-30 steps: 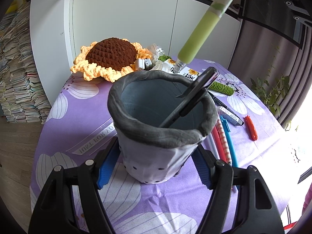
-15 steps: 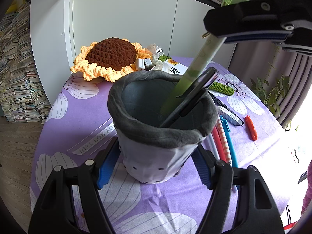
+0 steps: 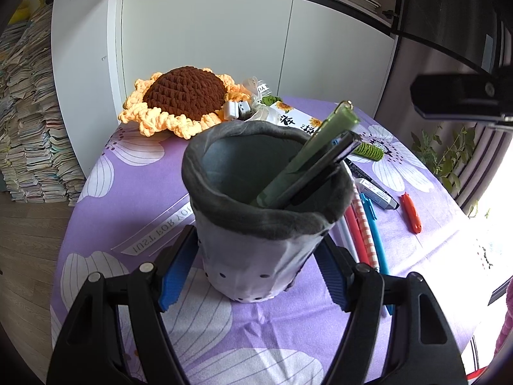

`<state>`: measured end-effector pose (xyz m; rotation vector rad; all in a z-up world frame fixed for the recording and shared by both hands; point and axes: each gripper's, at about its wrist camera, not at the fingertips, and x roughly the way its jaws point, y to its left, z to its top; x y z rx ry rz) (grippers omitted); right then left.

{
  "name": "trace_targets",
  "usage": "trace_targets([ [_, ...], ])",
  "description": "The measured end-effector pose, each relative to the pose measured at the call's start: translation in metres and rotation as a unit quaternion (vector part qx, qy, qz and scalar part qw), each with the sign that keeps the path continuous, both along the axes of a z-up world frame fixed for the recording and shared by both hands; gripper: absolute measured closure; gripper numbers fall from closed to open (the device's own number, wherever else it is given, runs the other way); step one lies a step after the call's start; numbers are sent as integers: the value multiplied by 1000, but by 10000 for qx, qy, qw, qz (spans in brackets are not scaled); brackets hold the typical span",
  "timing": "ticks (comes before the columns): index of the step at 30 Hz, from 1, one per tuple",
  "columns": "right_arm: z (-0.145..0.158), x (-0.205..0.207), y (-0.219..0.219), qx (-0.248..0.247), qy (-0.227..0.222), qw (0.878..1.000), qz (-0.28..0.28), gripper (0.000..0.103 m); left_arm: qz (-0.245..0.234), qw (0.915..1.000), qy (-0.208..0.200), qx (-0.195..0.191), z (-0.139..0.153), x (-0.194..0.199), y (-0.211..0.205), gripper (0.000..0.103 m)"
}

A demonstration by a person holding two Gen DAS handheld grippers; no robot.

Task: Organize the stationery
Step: 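Move the right gripper back over the blue pen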

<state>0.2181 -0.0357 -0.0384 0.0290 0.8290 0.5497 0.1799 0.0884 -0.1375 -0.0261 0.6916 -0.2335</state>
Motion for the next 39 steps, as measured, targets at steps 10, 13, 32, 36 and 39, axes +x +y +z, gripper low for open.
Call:
trace_targets([
  [10,-90,2,-49,-726,1142,9855,-1026,92,-10,9996,-297,29,6,-5,1,34],
  [13,-108,-1,-53,-540,1459,9822,-1056,92,-25,9995,-300,33,6,-5,1,34],
  [32,-122,-24,-26,-662,1664,9806,-794,88,-39,9995,-296,32,6,-5,0,33],
  [36,-123,-27,-23,-796,1583,9810,-786,88,-37,9996,-294,30,6,-5,0,33],
  [39,-122,-28,-32,-843,1599,9792,-918,89,-36,9996,-295,33,6,-5,0,33],
])
